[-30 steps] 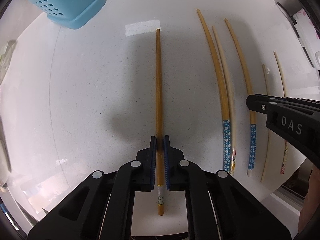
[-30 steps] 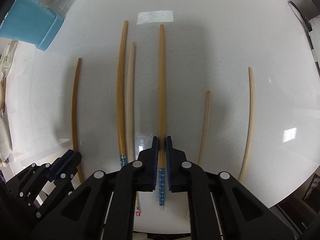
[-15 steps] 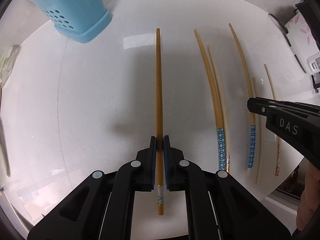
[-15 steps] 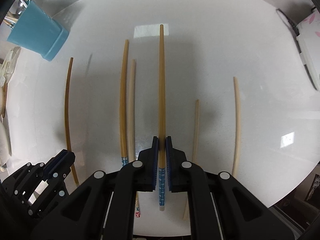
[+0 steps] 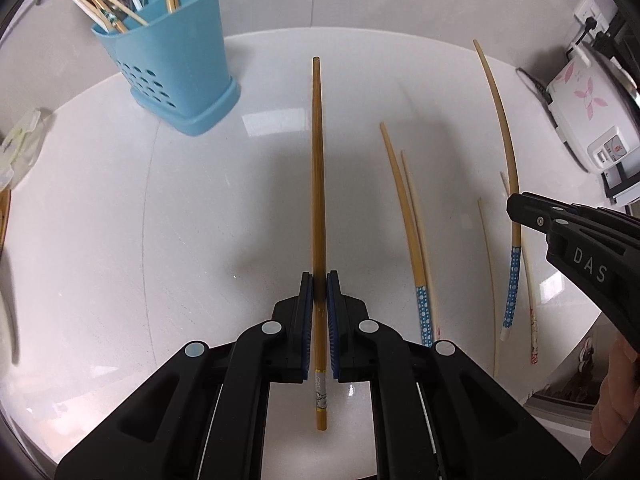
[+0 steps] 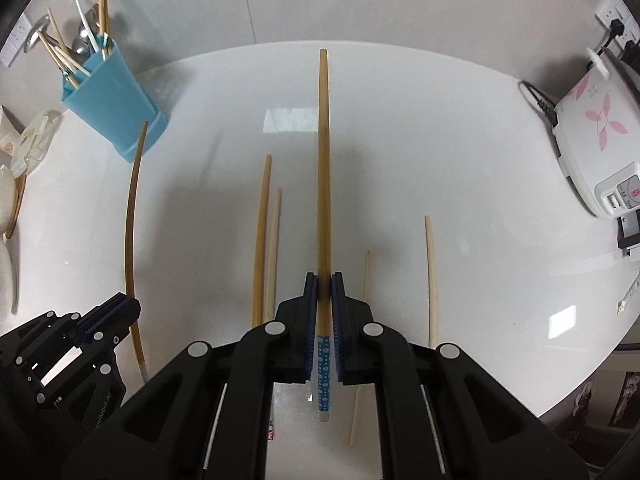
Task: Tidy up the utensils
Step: 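Lift both held chopsticks upright and carry them over the light-blue caddy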
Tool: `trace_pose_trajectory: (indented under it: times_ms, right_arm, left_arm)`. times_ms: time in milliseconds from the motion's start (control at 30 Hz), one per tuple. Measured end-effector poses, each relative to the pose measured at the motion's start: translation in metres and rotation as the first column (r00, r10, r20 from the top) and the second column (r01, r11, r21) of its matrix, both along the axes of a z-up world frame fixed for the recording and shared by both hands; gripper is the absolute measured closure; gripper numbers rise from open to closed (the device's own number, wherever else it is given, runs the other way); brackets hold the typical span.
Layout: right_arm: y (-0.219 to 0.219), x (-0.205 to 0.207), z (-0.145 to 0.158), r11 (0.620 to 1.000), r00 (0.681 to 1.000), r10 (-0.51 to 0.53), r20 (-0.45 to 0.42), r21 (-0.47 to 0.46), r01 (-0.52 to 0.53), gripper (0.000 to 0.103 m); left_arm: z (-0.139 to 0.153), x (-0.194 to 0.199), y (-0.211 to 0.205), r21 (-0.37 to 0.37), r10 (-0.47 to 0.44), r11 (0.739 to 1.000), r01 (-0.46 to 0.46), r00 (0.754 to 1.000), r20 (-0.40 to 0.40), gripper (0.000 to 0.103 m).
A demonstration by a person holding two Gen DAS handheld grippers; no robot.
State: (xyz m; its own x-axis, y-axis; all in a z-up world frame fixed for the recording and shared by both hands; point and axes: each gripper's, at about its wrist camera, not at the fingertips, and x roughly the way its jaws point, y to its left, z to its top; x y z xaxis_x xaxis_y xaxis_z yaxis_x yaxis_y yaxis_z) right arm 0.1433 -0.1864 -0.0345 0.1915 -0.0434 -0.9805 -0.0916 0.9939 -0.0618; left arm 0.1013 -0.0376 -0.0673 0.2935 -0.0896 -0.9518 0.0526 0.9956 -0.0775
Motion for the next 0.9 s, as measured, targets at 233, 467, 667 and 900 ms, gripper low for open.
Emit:
trace_pose_trajectory:
  times_ms: [233,467,667,900]
  right_arm:
    - [-0.001,-0.005,0.029,1.0,0.996,0.019,0.086,-0.012,-0.018,0.097]
    - [0.005,0.001,0.044,1.0,0.989,0.012,0.145,-0.004,-0.011,0.097]
    - [0.006,0.008,0.058,1.0,0.979,0.009,0.204,0.009,-0.012,0.097]
    - [0.006,0.02,0.078,1.0,0.965,0.005,0.262,0.026,-0.012,0.097]
  left_arm:
    - [0.017,0.002,0.008,0.012,0.017,1.0,-0.017,0.998,0.057,0.097]
    - [0.041,0.005,0.014,0.023,0.029,0.999,-0.033,0.99,0.134,0.097]
    - [0.062,0.015,0.02,0.009,0.054,0.998,-0.057,0.981,0.186,0.097]
    - [0.083,0.032,0.021,-0.006,0.076,0.997,-0.077,0.965,0.25,0.097]
